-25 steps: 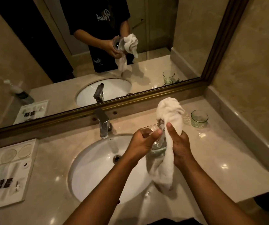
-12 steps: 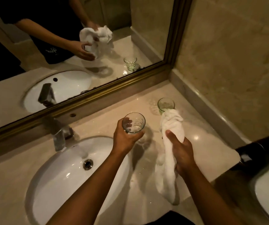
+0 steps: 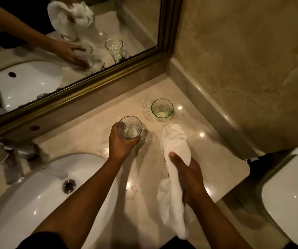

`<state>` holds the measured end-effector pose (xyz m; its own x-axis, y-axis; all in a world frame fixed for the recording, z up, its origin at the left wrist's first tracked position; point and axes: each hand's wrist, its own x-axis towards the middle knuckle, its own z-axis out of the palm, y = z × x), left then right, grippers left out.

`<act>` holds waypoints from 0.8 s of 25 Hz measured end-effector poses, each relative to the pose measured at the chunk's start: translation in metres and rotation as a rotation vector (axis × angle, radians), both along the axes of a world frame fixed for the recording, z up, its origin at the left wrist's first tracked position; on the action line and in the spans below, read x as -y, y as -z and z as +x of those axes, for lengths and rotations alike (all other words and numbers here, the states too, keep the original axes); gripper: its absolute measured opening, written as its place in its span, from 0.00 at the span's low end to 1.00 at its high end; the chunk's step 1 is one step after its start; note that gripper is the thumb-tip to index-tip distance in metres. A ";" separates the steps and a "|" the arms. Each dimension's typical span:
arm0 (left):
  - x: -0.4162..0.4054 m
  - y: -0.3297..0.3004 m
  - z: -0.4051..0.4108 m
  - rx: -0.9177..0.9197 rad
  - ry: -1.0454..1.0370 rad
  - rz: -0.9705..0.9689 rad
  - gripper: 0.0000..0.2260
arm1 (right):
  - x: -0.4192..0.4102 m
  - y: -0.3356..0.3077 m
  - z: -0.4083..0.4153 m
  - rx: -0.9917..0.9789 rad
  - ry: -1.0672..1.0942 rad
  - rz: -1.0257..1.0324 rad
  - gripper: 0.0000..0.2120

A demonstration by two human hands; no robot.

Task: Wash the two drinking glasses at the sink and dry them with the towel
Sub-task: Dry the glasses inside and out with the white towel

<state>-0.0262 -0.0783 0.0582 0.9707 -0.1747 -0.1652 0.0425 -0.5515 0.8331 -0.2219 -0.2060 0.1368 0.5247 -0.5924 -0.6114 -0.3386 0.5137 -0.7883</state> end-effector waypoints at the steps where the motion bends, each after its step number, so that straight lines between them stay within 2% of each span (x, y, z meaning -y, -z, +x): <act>1: 0.003 0.003 0.003 -0.002 0.002 0.002 0.38 | 0.002 0.002 -0.001 0.000 -0.004 0.007 0.16; 7: 0.011 0.024 0.013 -0.014 -0.040 -0.040 0.39 | 0.013 0.019 0.009 -0.023 -0.025 0.063 0.20; 11: 0.016 0.031 0.017 -0.053 -0.054 -0.081 0.40 | 0.012 0.030 0.011 -0.028 0.003 0.103 0.27; 13: 0.018 0.032 0.021 -0.067 -0.055 -0.080 0.41 | 0.010 0.031 0.011 -0.015 -0.011 0.108 0.24; 15: 0.014 0.032 0.020 -0.101 -0.045 -0.085 0.47 | 0.007 0.031 0.011 -0.006 -0.034 0.112 0.21; 17: 0.001 0.031 0.012 -0.141 -0.067 -0.083 0.56 | 0.006 0.029 0.008 0.027 -0.060 0.178 0.24; 18: -0.009 0.032 0.003 -0.147 -0.093 -0.078 0.56 | 0.007 0.025 0.008 0.070 -0.063 0.239 0.26; 20: -0.023 0.017 -0.031 -0.145 -0.182 -0.117 0.43 | 0.004 0.012 0.007 0.120 -0.099 0.383 0.27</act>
<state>-0.0572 -0.0550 0.0408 0.9555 -0.0257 -0.2939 0.2557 -0.4245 0.8686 -0.2144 -0.2095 0.1246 0.6485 -0.2770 -0.7090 -0.3184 0.7472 -0.5833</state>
